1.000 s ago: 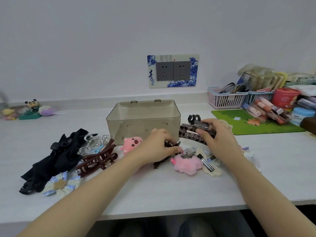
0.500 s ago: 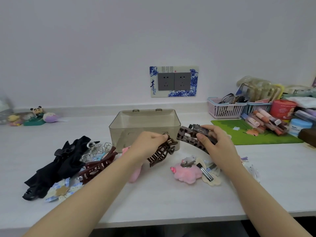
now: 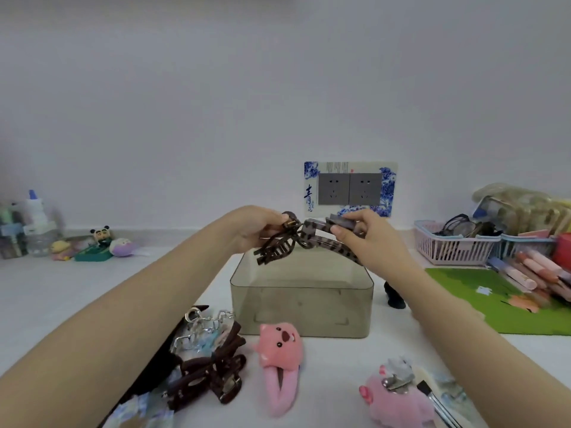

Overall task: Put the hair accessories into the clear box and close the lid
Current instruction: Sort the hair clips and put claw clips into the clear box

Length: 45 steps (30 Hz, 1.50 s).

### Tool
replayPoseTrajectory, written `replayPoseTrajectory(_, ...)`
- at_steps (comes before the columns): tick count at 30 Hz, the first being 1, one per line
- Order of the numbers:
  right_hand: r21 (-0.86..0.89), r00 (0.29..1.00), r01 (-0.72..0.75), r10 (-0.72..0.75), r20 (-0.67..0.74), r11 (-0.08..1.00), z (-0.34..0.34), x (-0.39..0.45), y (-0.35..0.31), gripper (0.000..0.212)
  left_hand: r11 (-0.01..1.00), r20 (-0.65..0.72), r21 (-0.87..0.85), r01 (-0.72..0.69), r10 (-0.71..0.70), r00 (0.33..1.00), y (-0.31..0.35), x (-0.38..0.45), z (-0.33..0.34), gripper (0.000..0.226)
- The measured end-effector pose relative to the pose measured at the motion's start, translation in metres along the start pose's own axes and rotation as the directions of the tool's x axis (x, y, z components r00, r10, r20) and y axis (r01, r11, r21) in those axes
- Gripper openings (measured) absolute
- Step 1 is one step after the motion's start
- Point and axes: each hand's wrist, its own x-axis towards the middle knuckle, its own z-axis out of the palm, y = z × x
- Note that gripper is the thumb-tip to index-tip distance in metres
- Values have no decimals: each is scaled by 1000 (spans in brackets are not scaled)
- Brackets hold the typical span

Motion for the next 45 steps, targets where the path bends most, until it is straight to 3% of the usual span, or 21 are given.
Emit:
replayPoseTrajectory(6,-298,963,25,57,263,954,23,20,22,37,953,150,274,131,-177,973,-31,48,-11,18)
replayPoseTrajectory(11,-405,888,127,78,454,906,31,32,36,38,884,189,448,137,-243,951,-46,66,-6,27)
replayPoseTrajectory(15,-410,847,197,56,529,891,34,38,44,34,854,156,512,94,-200,967,-56,77,-3,28)
replayPoseTrajectory(22,-446,804,231,89,588,865,42,44,54,38,845,109,532,-63,6,994,-69,85,-3,16)
replayPoseTrajectory(24,-463,795,221,116,595,859,43,45,54,41,755,143,634,-164,94,985,-67,81,-2,5)
replayPoseTrajectory(27,-491,786,239,130,604,837,48,48,53,44,619,201,742,-255,157,967,-63,71,0,22)
replayPoseTrajectory(31,-538,765,274,159,625,797,59,51,46,42,375,268,863,-339,231,935,-61,64,3,19)
replayPoseTrajectory(35,-568,727,353,164,667,744,75,52,37,47,310,237,898,-313,260,936,-63,63,-4,11)
replayPoseTrajectory(39,-582,685,413,182,705,701,89,51,27,53,393,202,871,-295,261,944,-65,62,-12,14)
replayPoseTrajectory(45,-584,720,336,198,665,739,102,51,26,54,499,195,816,-290,235,952,-68,59,-17,18)
